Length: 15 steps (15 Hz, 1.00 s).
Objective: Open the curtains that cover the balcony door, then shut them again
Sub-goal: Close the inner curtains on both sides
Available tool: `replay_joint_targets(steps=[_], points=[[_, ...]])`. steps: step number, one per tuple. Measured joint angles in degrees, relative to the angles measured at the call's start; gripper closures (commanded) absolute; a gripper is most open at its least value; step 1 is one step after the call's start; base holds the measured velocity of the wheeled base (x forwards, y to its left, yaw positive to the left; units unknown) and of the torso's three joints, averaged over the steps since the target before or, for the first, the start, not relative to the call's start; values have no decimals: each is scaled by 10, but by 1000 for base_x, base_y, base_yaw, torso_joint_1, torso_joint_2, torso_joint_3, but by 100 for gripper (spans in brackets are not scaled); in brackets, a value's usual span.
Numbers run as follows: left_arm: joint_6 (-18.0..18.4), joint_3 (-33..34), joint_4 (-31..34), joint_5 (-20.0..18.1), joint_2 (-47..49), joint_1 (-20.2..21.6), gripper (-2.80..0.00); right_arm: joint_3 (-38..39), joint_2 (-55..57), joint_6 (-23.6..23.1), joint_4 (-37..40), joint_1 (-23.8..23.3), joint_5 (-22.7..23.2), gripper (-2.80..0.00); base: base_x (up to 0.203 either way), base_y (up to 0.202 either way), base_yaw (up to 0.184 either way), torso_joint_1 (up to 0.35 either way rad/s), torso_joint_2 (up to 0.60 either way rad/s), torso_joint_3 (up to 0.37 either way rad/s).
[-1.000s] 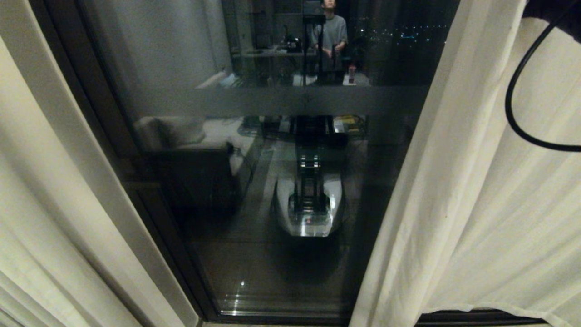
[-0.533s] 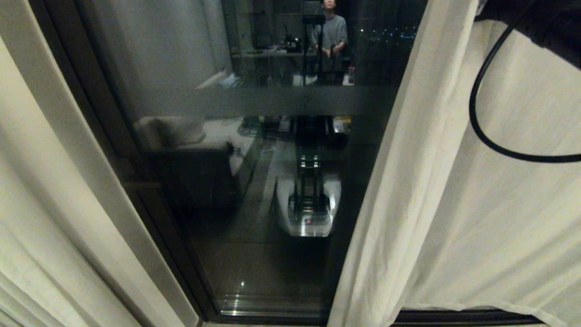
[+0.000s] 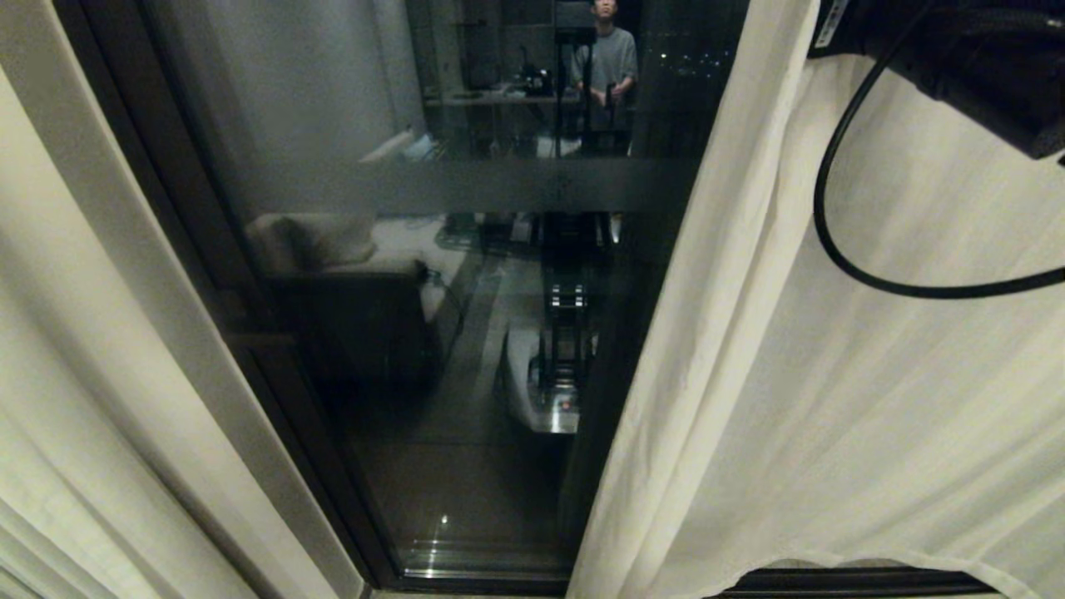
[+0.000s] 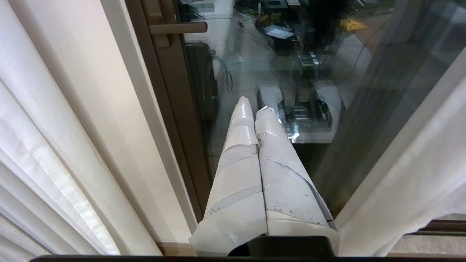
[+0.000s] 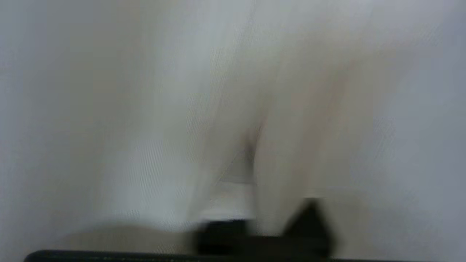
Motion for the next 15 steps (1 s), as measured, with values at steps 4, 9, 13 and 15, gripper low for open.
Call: replay_joint_targets(steps=[4, 9, 13, 15], points=[[0, 0, 0, 0, 0, 0, 0, -1, 6, 1, -1, -7, -2, -280, 0, 0, 0, 0, 0, 0], [0, 0, 0, 0, 0, 0, 0, 63, -29, -1, 7, -35, -3, -280, 0, 0, 0, 0, 0, 0], [0, 0, 0, 0, 0, 0, 0, 205, -123, -2, 54, -69, -3, -280, 0, 0, 0, 0, 0, 0], [0, 0, 0, 0, 0, 0, 0, 289, -181, -1, 83, -85, -3, -280, 0, 0, 0, 0, 0, 0]])
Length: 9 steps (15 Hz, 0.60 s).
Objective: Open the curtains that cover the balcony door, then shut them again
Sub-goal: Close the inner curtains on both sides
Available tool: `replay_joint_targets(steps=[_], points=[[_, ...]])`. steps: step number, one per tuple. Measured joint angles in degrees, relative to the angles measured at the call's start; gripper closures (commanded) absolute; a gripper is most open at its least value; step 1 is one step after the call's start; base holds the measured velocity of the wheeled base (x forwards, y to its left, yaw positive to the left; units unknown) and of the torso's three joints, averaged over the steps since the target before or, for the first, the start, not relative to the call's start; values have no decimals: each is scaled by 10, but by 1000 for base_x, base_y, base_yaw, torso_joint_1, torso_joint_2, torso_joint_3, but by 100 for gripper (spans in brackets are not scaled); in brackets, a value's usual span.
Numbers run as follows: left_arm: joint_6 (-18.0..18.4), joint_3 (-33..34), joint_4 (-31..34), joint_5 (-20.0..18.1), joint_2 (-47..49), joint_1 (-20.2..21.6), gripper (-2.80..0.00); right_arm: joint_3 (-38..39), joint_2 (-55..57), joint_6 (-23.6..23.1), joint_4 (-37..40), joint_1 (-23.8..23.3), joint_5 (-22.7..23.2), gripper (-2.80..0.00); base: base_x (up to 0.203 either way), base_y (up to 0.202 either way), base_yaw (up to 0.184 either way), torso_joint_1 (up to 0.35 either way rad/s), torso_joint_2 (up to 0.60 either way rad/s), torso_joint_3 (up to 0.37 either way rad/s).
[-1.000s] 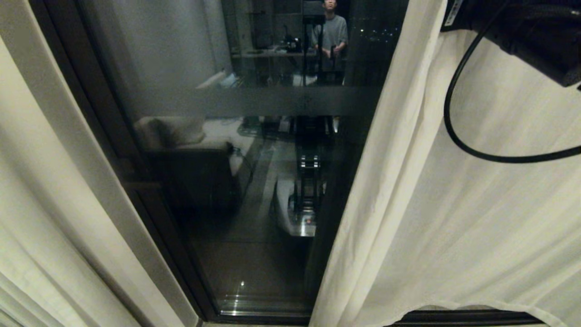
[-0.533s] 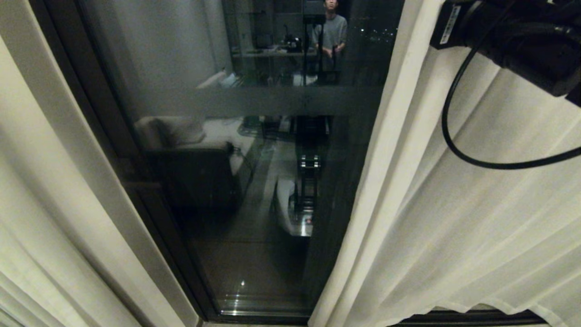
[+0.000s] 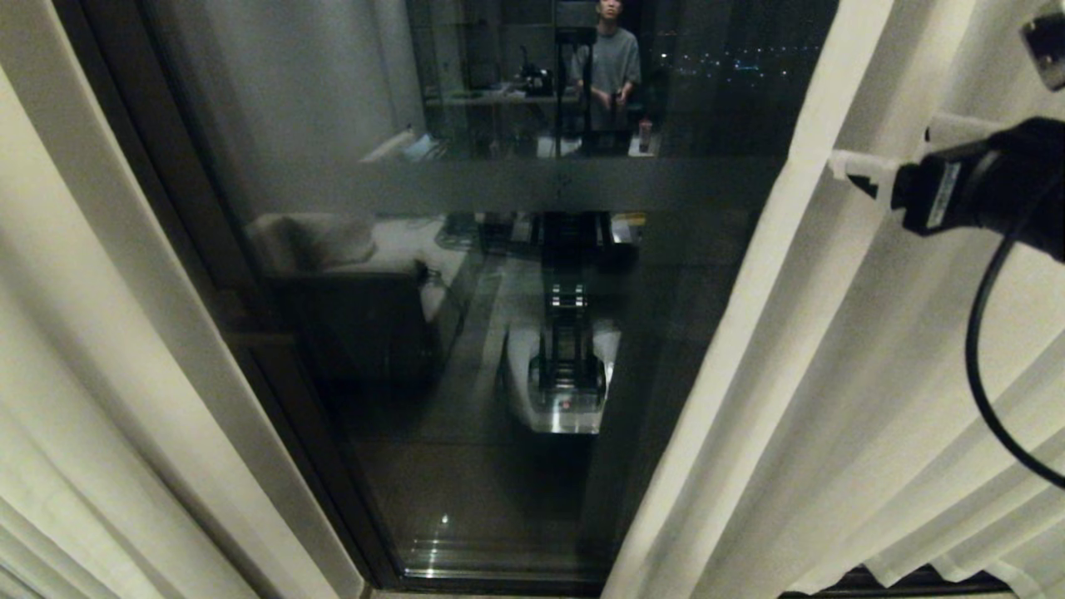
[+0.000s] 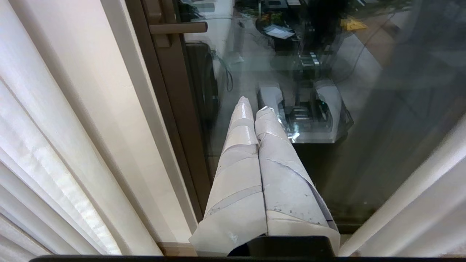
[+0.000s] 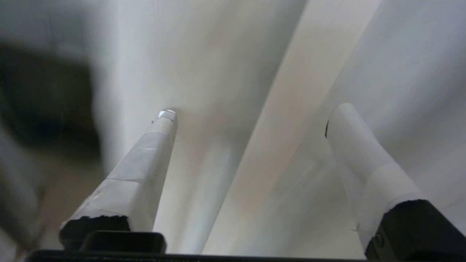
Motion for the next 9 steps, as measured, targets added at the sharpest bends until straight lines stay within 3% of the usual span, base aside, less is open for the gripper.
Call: replay_joint_targets(steps=[5, 6, 9], points=[[0, 0, 0, 0, 0, 0, 0, 164, -134, 2, 39, -21, 1, -280, 0, 0, 0, 0, 0, 0], [0, 0, 0, 0, 0, 0, 0, 178, -150, 1, 45, -22, 0, 0, 0, 0, 0, 0, 0, 0], [0, 0, 0, 0, 0, 0, 0, 192, -177, 1, 48, -23, 0, 0, 0, 0, 0, 0, 0, 0]])
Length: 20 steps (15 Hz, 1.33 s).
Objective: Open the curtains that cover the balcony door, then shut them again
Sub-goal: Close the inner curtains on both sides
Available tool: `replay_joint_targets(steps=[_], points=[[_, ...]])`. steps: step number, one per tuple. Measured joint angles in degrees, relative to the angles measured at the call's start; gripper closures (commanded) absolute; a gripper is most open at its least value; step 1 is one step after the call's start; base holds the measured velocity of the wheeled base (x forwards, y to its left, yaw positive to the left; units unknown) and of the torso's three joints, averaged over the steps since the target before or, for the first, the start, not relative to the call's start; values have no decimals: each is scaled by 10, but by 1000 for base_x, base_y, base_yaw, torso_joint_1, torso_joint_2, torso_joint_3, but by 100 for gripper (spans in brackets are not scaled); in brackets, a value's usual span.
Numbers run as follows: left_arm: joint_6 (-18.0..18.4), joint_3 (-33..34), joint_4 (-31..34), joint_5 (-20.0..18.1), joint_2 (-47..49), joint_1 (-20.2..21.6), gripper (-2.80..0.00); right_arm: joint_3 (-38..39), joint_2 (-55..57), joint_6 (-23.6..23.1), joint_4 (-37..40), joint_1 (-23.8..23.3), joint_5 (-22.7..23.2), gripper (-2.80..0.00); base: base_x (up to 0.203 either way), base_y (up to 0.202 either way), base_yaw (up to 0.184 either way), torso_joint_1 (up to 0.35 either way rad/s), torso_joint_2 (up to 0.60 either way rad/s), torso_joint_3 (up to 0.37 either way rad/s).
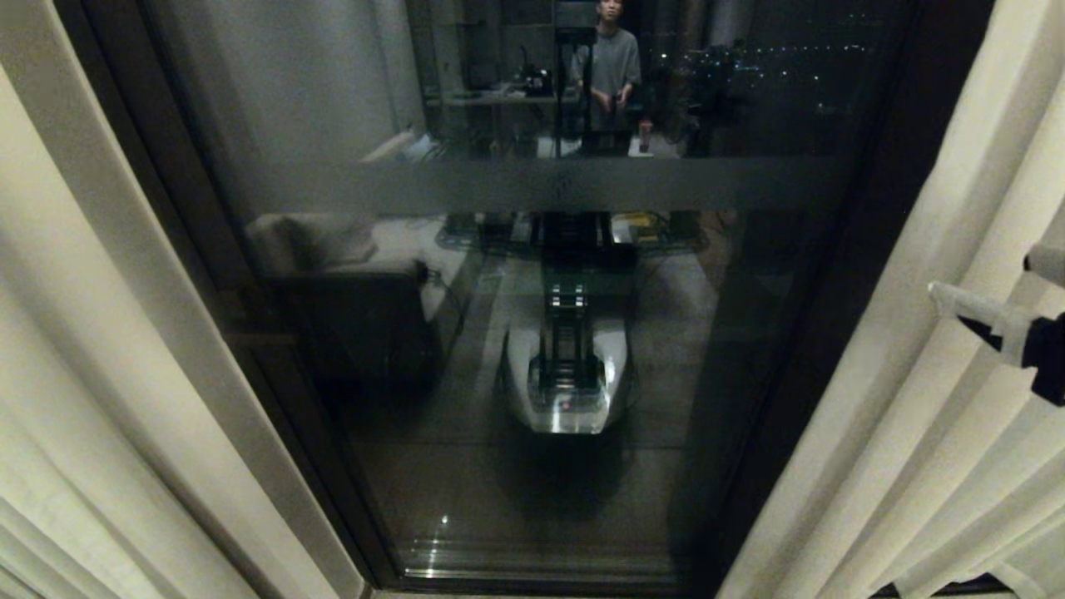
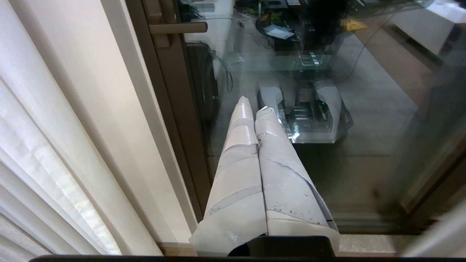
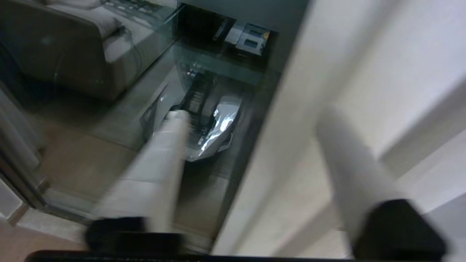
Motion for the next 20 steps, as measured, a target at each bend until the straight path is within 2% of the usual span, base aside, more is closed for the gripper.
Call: replay_joint_targets(steps=[4, 7, 11, 15, 17, 20], points=[[0, 0, 0, 0, 0, 0, 0, 34, -31, 1, 39, -23, 0, 0, 0, 0, 0, 0, 0, 0], [0, 0, 0, 0, 0, 0, 0, 96, -77, 7, 73, -41, 0, 0, 0, 0, 0, 0, 0, 0], [0, 0, 0, 0, 0, 0, 0, 158, -156, 8, 138, -116, 15, 0, 0, 0, 0, 0, 0, 0], [0, 0, 0, 0, 0, 0, 0, 182, -265, 8, 225, -146, 21, 0, 0, 0, 0, 0, 0, 0], [0, 0, 0, 0, 0, 0, 0, 211, -324, 5, 229, -148, 16, 0, 0, 0, 0, 0, 0, 0], [0, 0, 0, 0, 0, 0, 0, 293, -391, -6, 157, -149, 15, 0, 0, 0, 0, 0, 0, 0]])
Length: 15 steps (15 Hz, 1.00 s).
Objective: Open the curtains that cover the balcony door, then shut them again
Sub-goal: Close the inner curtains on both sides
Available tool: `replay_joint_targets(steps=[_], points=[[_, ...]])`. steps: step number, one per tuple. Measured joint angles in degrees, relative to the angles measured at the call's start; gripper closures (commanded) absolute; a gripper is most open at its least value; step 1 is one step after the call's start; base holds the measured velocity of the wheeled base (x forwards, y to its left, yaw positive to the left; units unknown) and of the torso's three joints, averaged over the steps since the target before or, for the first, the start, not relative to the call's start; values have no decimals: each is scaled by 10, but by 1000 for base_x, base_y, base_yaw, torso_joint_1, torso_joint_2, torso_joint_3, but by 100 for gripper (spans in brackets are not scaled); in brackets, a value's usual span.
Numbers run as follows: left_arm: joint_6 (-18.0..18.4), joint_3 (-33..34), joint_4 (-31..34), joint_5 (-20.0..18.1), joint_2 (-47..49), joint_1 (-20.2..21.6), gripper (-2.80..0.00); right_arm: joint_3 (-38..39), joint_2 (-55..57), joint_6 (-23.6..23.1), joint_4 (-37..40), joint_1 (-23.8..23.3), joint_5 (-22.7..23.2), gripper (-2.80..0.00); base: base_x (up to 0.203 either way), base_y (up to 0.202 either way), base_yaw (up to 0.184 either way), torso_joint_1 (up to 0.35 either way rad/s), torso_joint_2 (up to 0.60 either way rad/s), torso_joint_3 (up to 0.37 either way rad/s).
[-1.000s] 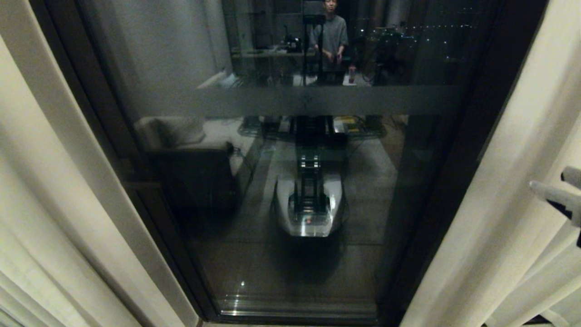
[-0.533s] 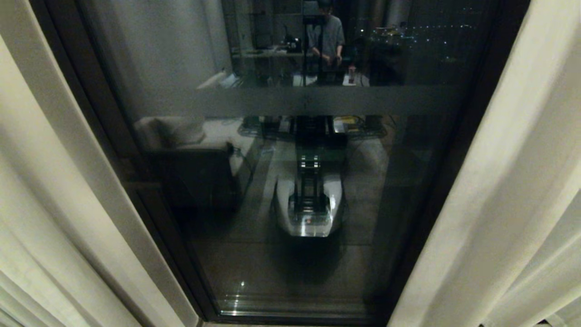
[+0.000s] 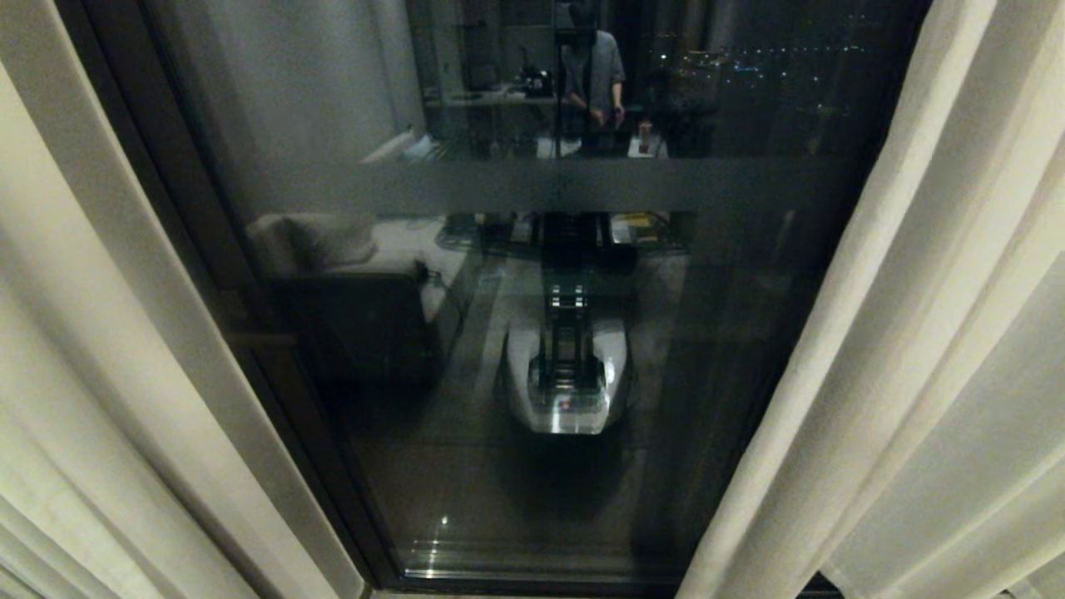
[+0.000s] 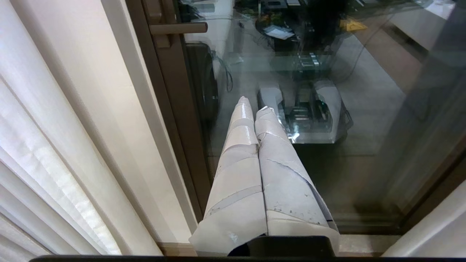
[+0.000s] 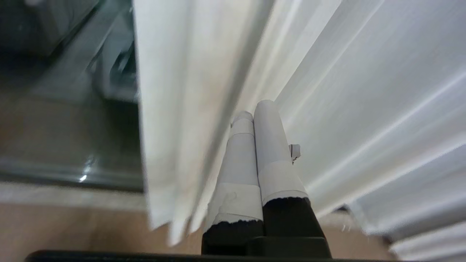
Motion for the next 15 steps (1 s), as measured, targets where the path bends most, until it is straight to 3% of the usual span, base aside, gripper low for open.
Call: replay_joint_targets(steps=[3, 8, 15], points=[[0, 0, 0, 0, 0, 0, 0, 67, -48, -20, -70, -12, 4, 0, 0, 0, 0, 0, 0, 0], [0, 0, 0, 0, 0, 0, 0, 79, -74, 60, 3, -15, 34, 0, 0, 0, 0, 0, 0, 0], [0, 0, 0, 0, 0, 0, 0, 79, -186, 79, 54, 3, 79, 0, 0, 0, 0, 0, 0, 0]])
